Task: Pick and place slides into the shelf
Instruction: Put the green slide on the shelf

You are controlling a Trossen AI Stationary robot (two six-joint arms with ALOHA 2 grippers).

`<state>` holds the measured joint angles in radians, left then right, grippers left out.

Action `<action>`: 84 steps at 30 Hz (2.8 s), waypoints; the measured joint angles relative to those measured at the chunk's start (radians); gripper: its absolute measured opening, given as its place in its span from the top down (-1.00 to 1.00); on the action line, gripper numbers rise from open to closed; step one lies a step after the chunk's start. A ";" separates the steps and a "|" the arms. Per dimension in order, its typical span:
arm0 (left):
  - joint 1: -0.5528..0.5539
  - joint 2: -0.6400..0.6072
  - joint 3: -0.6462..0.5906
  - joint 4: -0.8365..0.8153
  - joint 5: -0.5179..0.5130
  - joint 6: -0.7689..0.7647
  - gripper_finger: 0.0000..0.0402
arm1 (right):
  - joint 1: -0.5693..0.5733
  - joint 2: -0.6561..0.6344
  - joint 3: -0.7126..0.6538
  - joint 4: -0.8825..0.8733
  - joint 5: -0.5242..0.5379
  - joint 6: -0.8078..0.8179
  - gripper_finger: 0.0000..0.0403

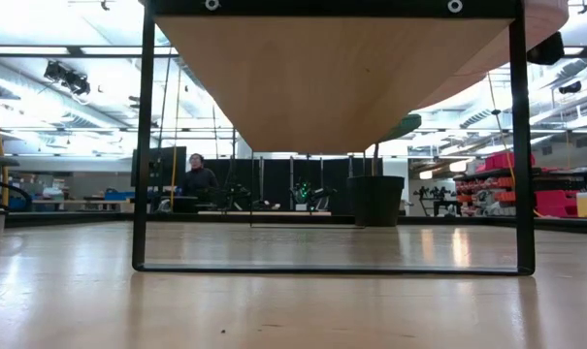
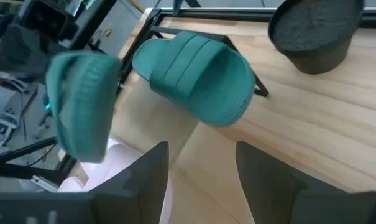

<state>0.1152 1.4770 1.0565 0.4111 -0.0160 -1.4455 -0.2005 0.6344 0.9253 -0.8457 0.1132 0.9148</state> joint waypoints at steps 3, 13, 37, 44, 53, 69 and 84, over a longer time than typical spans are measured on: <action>0.007 0.020 0.000 0.001 0.017 -0.016 1.00 | 0.000 -0.001 0.000 -0.004 0.012 0.009 0.04; 0.006 0.030 0.000 0.001 0.015 0.014 1.00 | 0.000 -0.001 0.000 -0.003 0.054 0.027 0.04; 0.004 0.050 0.000 -0.012 -0.013 0.017 1.00 | 0.000 -0.001 0.000 0.076 0.054 0.117 0.04; -0.008 0.076 0.001 0.011 -0.024 -0.001 1.00 | 0.000 0.001 0.000 0.076 0.053 0.115 0.04; -0.027 0.107 0.001 0.022 -0.023 -0.046 1.00 | 0.000 0.001 0.000 0.076 0.054 0.112 0.04; -0.030 0.129 0.001 0.010 -0.011 -0.064 1.00 | 0.000 0.008 0.000 0.076 0.054 0.103 0.04; -0.026 0.127 0.003 -0.063 0.021 -0.070 0.98 | 0.000 0.009 0.000 0.076 0.052 0.078 0.04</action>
<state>0.0887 1.6035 1.0595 0.3478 0.0048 -1.5154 -0.2005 0.6430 0.9249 -0.7692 0.1654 0.9923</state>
